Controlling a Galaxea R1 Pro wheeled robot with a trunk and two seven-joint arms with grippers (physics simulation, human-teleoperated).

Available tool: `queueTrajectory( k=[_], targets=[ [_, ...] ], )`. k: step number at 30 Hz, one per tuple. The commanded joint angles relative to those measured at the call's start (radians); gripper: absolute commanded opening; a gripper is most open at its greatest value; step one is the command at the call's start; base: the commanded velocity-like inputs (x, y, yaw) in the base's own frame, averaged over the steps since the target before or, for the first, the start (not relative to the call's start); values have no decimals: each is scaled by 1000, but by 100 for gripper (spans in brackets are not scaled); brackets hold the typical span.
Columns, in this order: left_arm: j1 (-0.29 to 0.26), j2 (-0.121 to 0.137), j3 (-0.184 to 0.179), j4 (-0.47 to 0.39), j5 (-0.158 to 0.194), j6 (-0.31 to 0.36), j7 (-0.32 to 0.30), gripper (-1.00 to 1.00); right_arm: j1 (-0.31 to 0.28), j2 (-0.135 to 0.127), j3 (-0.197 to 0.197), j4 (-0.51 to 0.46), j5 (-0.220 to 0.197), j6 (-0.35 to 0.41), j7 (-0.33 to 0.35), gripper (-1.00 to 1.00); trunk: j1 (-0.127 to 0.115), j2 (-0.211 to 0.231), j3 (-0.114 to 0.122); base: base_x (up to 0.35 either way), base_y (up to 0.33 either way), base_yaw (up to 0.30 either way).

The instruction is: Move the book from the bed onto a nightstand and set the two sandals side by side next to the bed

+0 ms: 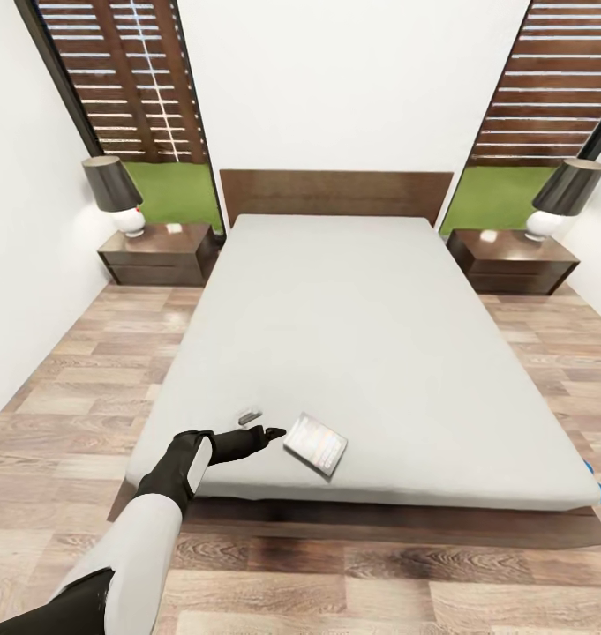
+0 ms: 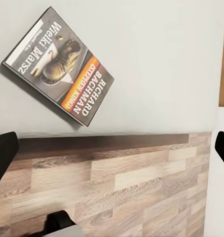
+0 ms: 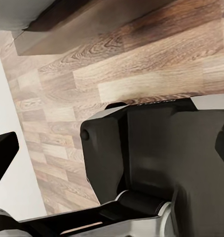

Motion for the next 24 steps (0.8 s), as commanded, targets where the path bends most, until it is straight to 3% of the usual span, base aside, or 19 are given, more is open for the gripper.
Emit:
queueTrajectory(
  k=[1, 17, 24],
  targets=[
    [-1, -2, 8, -1, -10, 6, -8, 100, -1, 0, -6, 1, 6, -4, 3, 100, 0, -2, -3, 0, 0, 0],
    [-1, -2, 8, -3, -11, 6, -8, 100, -1, 2, -5, 1, 6, -4, 3, 100, 0, -2, -26, 0, 0, 24],
    [-1, -2, 8, -3, -11, 6, -8, 100, -1, 3, -5, 1, 6, -4, 2, 100, 0, -2, -27, 112, -104, 2]
  ],
)
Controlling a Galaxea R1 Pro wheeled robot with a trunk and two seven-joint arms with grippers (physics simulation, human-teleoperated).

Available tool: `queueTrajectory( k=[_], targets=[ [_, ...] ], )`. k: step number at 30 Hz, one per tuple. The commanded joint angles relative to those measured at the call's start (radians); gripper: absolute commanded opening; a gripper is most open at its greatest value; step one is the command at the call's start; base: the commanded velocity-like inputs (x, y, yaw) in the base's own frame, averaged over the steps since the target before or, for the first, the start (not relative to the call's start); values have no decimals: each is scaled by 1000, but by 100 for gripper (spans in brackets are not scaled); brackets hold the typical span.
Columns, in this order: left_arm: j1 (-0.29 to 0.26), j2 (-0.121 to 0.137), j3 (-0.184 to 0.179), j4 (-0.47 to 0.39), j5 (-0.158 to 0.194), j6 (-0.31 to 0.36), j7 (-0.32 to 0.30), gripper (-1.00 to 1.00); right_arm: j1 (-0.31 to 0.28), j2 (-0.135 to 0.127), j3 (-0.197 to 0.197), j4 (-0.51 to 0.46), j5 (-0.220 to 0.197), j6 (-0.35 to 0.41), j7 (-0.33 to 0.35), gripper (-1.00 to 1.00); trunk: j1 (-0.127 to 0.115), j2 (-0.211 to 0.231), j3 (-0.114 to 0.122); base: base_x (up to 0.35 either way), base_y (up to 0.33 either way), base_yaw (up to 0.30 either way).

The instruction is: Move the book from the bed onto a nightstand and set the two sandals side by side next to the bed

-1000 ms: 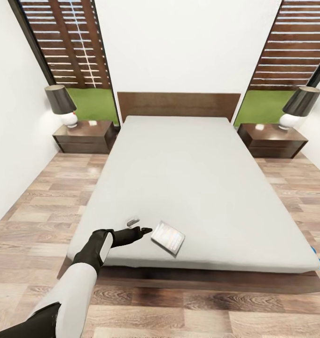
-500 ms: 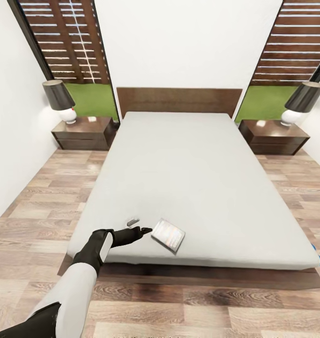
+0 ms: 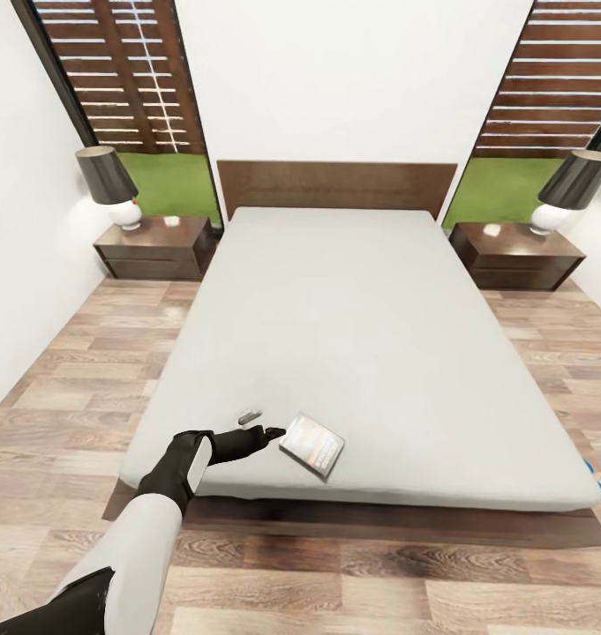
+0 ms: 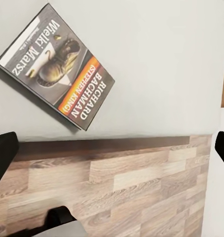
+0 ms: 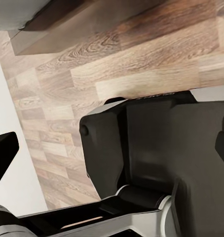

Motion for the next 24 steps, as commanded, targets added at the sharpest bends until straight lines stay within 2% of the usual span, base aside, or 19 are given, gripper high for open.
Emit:
queueTrajectory(
  k=[1, 19, 24],
  targets=[
    [-1, -2, 8, -2, -10, 6, -8, 100, -1, 0, -6, 1, 6, -4, 3, 100, 1, -2, -2, 46, -45, 0],
    [-1, 1, 10, -3, -10, 6, -8, 100, -1, 1, -6, 1, 6, -4, 3, 100, 1, -2, -2, 87, -52, 0],
    [-1, 1, 11, -3, -10, 6, -8, 100, -1, 1, -6, 1, 6, -4, 3, 100, 1, -2, -2, 203, -48, 0]
  ],
)
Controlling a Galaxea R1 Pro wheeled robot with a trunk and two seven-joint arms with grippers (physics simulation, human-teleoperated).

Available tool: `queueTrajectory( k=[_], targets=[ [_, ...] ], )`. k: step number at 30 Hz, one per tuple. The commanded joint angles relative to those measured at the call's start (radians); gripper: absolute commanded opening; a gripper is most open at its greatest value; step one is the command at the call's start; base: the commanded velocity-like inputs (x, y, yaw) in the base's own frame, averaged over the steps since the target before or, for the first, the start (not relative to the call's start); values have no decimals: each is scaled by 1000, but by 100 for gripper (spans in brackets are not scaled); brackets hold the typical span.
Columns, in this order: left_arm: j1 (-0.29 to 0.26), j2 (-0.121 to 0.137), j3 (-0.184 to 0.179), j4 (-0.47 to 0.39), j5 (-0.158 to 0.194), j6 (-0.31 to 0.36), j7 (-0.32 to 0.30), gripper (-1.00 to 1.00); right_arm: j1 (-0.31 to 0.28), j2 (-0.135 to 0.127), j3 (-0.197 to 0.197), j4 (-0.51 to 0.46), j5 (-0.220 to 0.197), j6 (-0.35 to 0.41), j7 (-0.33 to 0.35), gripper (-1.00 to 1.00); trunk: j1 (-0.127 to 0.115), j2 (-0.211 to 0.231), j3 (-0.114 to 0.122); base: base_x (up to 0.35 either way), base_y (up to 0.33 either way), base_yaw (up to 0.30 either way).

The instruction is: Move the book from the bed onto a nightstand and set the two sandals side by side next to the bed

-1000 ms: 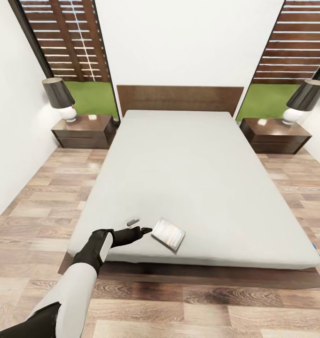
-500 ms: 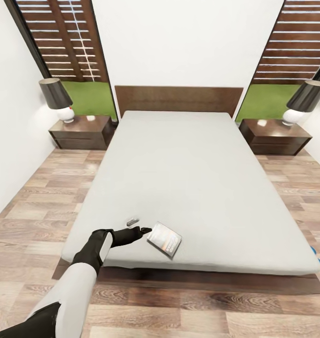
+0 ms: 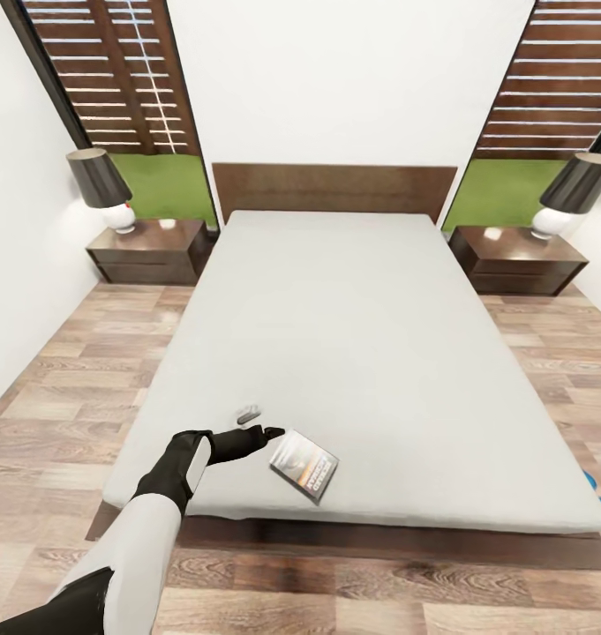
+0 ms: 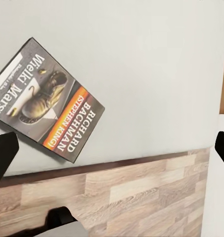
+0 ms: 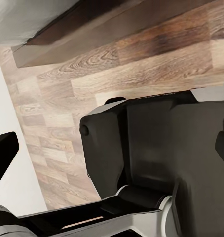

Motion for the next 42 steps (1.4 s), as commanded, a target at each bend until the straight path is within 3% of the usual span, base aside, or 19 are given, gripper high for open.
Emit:
queueTrajectory(
  k=[1, 27, 42],
  targets=[
    [-1, -2, 8, -2, -10, 6, -8, 100, -1, 0, -6, 1, 6, -4, 3, 100, 1, -2, -2, 111, -23, 0],
    [-1, -2, 8, -2, -10, 6, -10, 100, -1, 0, -5, 1, 6, -4, 3, 100, 1, -2, -2, 69, -2, 0],
    [-1, -2, 7, -2, -10, 6, -10, 100, -1, 0, -5, 1, 6, -4, 3, 100, 1, -2, -23, 0, 0, 0]
  ],
)
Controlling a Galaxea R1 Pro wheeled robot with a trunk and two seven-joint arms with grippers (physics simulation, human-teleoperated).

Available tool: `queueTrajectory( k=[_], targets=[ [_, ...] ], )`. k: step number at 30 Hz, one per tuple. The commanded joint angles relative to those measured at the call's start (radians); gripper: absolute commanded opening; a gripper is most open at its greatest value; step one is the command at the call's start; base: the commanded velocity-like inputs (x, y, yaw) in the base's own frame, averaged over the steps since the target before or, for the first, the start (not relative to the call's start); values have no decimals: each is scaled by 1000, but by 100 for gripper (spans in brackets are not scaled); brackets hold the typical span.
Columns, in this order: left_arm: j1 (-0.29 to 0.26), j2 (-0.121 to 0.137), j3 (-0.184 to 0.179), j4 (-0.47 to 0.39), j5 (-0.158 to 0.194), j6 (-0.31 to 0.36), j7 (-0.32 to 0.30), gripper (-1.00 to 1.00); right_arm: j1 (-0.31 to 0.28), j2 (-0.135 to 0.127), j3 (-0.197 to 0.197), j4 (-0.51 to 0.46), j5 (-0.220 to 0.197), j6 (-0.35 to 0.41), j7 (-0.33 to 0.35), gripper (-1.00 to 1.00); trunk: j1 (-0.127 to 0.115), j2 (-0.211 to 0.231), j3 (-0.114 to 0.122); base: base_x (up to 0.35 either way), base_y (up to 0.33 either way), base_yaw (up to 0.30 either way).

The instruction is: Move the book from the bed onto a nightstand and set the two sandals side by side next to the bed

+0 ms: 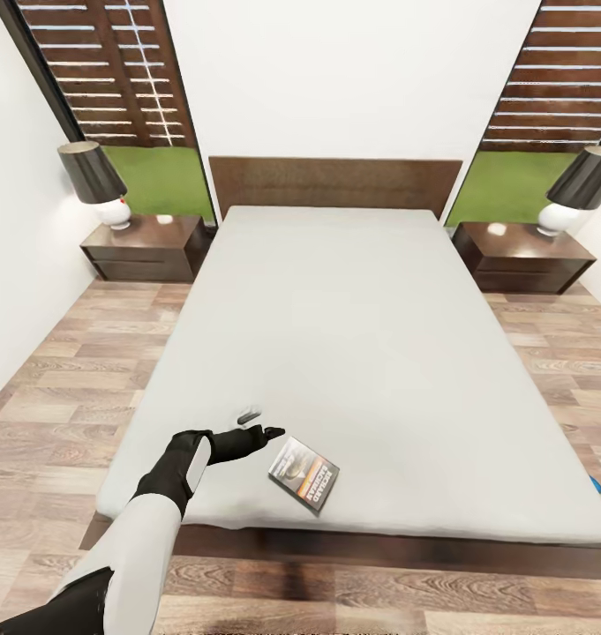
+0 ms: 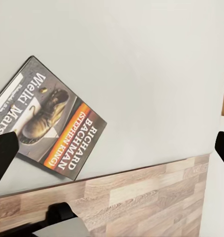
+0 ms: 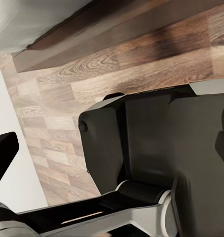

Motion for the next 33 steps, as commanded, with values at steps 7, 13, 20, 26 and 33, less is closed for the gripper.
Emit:
queueTrajectory(
  k=[7, 13, 20, 26, 33],
  targets=[
    [-1, -3, 8, -1, -10, 6, -8, 100, -1, 0, -6, 1, 6, -4, 3, 100, 0, -2, -13, 0, 0, 0],
    [-1, -3, 8, -1, -10, 6, -8, 100, -1, 0, -6, 1, 6, -4, 3, 100, 0, -2, -22, 0, 0, 0],
    [-1, -3, 8, -1, -10, 6, -8, 100, -1, 0, -6, 1, 6, -4, 3, 100, 0, -2, -33, 0, 0, 0],
    [-1, -3, 8, -1, -10, 6, -8, 100, -1, 0, -6, 1, 6, -4, 3, 100, 0, -2, -42, 0, 0, 0],
    [-1, -3, 8, -1, -10, 6, -8, 100, -1, 0, -6, 1, 6, -4, 3, 100, 0, -2, -53, 0, 0, 0]
  ],
)
